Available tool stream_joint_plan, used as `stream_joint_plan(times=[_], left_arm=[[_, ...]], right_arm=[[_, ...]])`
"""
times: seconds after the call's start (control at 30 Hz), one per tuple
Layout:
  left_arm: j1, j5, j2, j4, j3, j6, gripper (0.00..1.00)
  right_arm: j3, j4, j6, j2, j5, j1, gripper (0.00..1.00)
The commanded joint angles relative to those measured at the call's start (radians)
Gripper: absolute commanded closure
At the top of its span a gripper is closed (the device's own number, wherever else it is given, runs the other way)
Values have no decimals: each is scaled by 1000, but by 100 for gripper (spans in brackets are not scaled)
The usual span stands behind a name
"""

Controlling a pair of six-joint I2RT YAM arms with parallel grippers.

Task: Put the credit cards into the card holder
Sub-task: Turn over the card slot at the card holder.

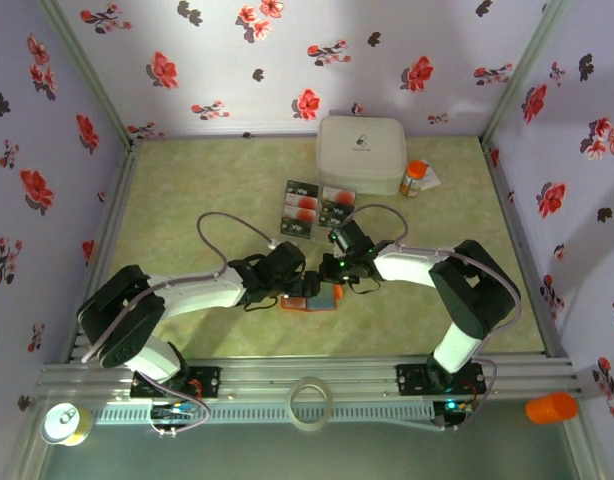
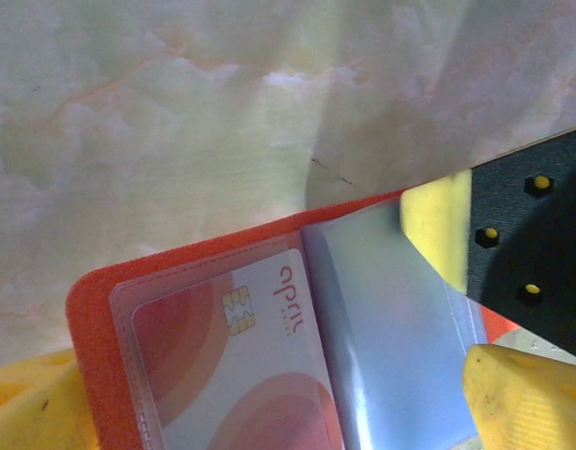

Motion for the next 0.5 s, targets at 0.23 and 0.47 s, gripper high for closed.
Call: stream_joint_plan(times=[0.23, 0.47], left_arm=[[-11, -22, 32, 69, -67, 35, 8], [-12, -21, 66, 105, -94, 42, 12]], right_arm=[[-27, 38, 61, 18, -24, 20, 100], [-38, 53, 77, 11, -26, 23, 100]])
